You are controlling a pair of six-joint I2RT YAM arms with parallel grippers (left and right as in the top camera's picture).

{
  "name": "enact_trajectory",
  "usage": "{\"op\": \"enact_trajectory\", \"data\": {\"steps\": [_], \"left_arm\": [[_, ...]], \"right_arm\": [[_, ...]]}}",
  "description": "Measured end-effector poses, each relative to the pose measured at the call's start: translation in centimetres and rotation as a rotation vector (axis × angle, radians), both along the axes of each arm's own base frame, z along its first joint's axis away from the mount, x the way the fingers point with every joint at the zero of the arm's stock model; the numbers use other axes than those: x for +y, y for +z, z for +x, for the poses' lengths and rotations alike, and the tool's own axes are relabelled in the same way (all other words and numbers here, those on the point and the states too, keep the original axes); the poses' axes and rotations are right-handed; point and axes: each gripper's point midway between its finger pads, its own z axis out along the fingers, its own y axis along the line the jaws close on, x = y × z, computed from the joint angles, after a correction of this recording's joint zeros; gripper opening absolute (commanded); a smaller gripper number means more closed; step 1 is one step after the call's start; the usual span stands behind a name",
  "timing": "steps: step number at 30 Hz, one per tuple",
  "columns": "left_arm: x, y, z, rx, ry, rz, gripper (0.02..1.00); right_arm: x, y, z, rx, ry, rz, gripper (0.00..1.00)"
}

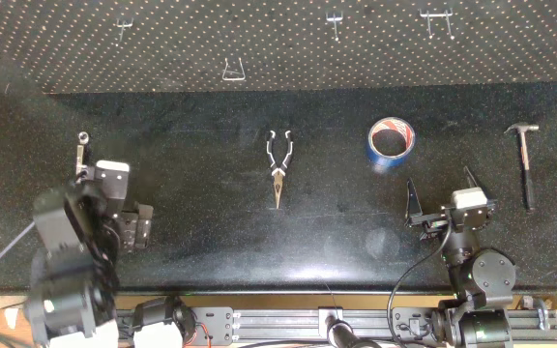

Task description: Place Tools Onto Pegboard

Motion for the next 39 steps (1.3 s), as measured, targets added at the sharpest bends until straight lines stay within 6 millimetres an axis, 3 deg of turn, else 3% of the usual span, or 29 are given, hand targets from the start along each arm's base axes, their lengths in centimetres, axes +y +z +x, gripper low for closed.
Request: {"op": "enact_trajectory", "data": {"steps": [3, 6, 7, 11, 13, 15, 19, 26, 30, 35, 36, 37, 39], "left_arm": [[-0.2, -2.3, -1.2, 0.258, 0.018, -0.123, 0.998], [1.8, -2.8, 0.0, 0.330, 0.124, -0.297, 0.996], [5.4, -2.8, 0.8, 0.291, 0.241, -0.345, 0.996], [14.3, -5.3, 0.4, 0.220, 0.449, -0.409, 0.996], [15.9, -7.7, 0.4, 0.273, 0.417, -0.423, 0.996], [17.2, -9.5, 2.0, 0.286, 0.373, -0.409, 0.993], [18.2, -13.5, 4.2, 0.360, 0.326, -0.448, 0.996], [18.2, -15.4, 10.4, 0.429, 0.204, -0.419, 0.996], [16.5, -17.3, 11.4, 0.484, 0.158, -0.430, 0.996], [16.4, -18.4, 11.5, 0.510, 0.156, -0.425, 0.996], [16.4, -18.4, 11.5, 0.511, 0.156, -0.426, 0.873], [16.4, -18.4, 11.5, 0.512, 0.156, -0.426, 0.687], [16.4, -18.6, 11.4, 0.515, 0.164, -0.429, 0.459]], "right_arm": [[0.0, 0.0, 0.0, -0.001, 0.000, 0.000, 0.967], [0.0, 0.0, 0.0, -0.001, 0.000, 0.000, 0.967], [0.0, 0.0, 0.0, -0.001, 0.000, 0.000, 0.967], [-0.1, 0.0, 0.0, -0.001, -0.003, 0.000, 0.967], [-0.1, 0.0, 0.0, 0.000, -0.003, 0.000, 0.967], [-0.1, 0.0, 0.0, 0.000, -0.003, 0.000, 0.967], [-0.1, 0.0, 0.0, -0.001, -0.003, 0.000, 0.967], [-0.1, 0.0, 0.0, -0.001, -0.003, 0.000, 0.967], [-0.1, 0.0, 0.0, -0.001, -0.003, 0.000, 0.967], [-0.1, 0.0, 0.0, -0.001, -0.003, 0.000, 0.967], [-0.1, 0.0, 0.0, -0.001, -0.003, 0.000, 0.967], [-0.1, 0.0, 0.0, -0.001, -0.003, 0.000, 0.967], [-0.1, 0.0, 0.0, -0.001, -0.003, 0.000, 0.967]]}}
